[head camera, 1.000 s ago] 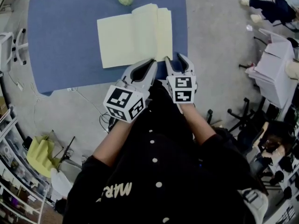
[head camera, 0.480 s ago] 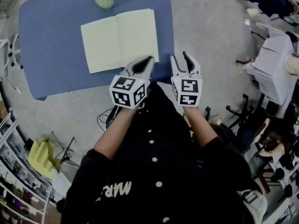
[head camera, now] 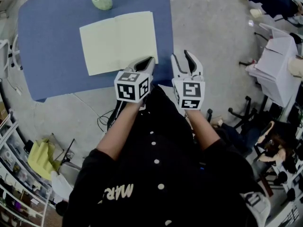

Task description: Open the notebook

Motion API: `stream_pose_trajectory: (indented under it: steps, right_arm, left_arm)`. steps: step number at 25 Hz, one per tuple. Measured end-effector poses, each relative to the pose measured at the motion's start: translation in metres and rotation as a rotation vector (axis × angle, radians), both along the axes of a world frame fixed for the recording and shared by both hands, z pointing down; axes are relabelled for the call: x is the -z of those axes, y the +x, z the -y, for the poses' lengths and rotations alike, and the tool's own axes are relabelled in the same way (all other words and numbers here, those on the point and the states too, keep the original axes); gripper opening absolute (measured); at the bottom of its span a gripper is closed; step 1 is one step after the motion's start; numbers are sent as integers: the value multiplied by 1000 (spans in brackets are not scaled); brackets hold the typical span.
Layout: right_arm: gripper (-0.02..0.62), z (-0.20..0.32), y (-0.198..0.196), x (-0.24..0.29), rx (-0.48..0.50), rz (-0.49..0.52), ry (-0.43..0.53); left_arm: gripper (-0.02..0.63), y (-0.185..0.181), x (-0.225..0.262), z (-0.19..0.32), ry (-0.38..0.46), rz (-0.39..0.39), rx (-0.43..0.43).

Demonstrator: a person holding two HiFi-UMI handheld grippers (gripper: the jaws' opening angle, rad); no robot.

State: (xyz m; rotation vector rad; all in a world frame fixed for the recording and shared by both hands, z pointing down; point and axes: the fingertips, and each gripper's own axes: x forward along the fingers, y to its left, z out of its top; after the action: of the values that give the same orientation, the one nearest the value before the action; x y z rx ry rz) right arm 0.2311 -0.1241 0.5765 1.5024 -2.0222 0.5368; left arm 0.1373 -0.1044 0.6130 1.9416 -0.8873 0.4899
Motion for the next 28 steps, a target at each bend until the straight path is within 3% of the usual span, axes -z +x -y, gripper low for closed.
stream_pose_trajectory:
  steps: [5,6,9,15,17,19,21,22,25,28]
  right_arm:
    - [183,4,4,5,6,11,14]
    - [184,4,2,7,8,14,18]
    - [187,6,-3,12,14,21,31]
    - [193,13,-16,31,22,51,75]
    - [195,15,-23,44,28,84,99]
    - [196,17,-30,60,30,133,125]
    - [190,19,-38,81,41,186,170]
    - [187,20,-44,94,54,211,200]
    - [140,22,-59,137,91,270,274]
    - [48,18,-71,177,106,289,337]
  left_arm:
    - [23,7,-2,1,-39,16,-26]
    - [39,9,0,0,-35,-5,-35]
    - [169,14,13,-6,-11,-95,-57]
    - [186,1,34,-15,34,-143,-72]
    - [184,-9,59,-13,122,-192,-61]
    - [102,-24,96,-9,266,-254,-40]
    - [34,-46,132,-7,402,-265,-21]
    - [5,-57,149,-6,462,-256,-16]
    - [3,-91,197,-7,596,-204,-9]
    - [3,-123,236,-9,676,-119,11]
